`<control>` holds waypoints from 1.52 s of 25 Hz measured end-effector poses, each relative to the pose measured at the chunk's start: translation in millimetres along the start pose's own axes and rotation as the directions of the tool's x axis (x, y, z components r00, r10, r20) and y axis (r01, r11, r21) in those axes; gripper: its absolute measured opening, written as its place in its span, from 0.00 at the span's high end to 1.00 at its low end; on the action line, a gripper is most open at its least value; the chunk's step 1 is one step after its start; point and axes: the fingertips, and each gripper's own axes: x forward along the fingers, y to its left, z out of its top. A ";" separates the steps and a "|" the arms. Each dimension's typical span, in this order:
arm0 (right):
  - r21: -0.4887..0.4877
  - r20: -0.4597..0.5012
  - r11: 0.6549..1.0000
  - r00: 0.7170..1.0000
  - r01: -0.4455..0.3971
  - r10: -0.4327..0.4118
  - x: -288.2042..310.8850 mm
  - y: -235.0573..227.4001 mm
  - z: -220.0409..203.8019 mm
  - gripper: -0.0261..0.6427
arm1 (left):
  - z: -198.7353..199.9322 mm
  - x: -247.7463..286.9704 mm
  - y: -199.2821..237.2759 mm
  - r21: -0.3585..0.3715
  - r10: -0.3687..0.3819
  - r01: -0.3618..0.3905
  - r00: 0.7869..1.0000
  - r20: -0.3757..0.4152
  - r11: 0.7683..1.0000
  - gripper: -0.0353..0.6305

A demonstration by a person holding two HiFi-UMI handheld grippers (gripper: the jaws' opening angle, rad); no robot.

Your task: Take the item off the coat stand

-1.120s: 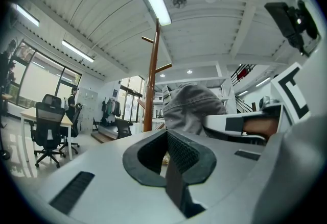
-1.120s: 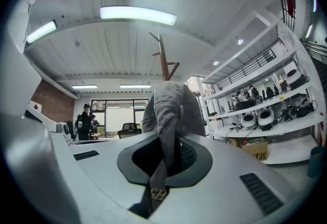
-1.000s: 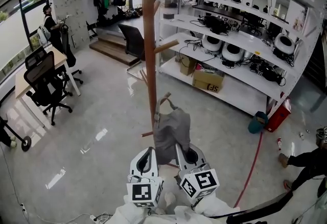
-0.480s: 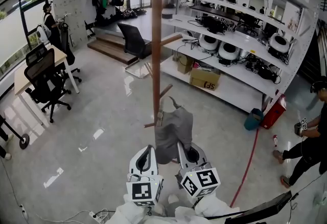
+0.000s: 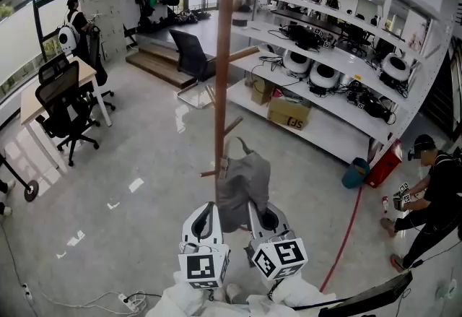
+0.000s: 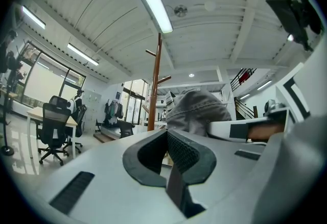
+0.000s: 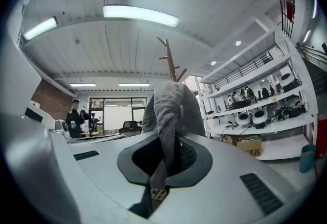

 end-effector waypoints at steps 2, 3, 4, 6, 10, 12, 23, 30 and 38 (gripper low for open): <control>0.001 -0.001 1.000 1.000 -0.002 0.002 0.4 -3.0 -0.5 0.93 | -0.1 1.9 -2.9 0.000 0.000 0.000 1.000 -0.002 1.000 0.94; 0.001 -0.001 1.000 1.000 -0.003 0.003 0.5 -4.4 -0.3 0.93 | 0.3 2.8 -4.8 0.003 -0.002 0.002 1.000 -0.002 1.000 0.95; 0.002 0.000 1.000 1.000 -0.005 0.005 1.0 -5.2 0.0 0.93 | 1.2 3.6 -6.2 0.006 -0.003 0.003 1.000 -0.002 1.000 0.95; 0.007 0.001 1.000 1.000 -0.011 0.011 2.4 -6.0 0.7 0.93 | 3.8 4.9 -7.6 0.013 -0.003 0.003 1.000 0.000 1.000 0.95; 0.013 0.002 1.000 1.000 -0.023 0.023 4.5 -8.5 0.4 0.93 | 6.3 7.7 -10.2 0.018 0.002 -0.002 1.000 0.007 1.000 0.95; 0.009 -0.003 1.000 1.000 -0.028 0.028 5.5 -10.2 -1.2 0.93 | 4.4 9.8 -10.9 0.021 0.005 -0.005 1.000 0.003 1.000 0.95; 0.007 -0.017 0.999 0.999 -0.043 0.043 12.6 -12.6 -4.2 0.94 | 4.1 17.7 -10.0 0.031 0.014 -0.014 1.000 -0.004 0.999 0.95; 0.003 -0.029 0.999 0.999 -0.034 0.034 18.8 -12.4 -10.9 0.94 | -0.4 20.2 -4.5 0.038 0.011 -0.011 1.000 -0.010 0.999 0.95; -0.002 -0.024 0.999 0.999 -0.048 0.048 29.0 -12.9 -7.3 0.94 | 1.6 31.2 -1.4 0.036 0.013 -0.013 1.000 -0.007 0.999 0.95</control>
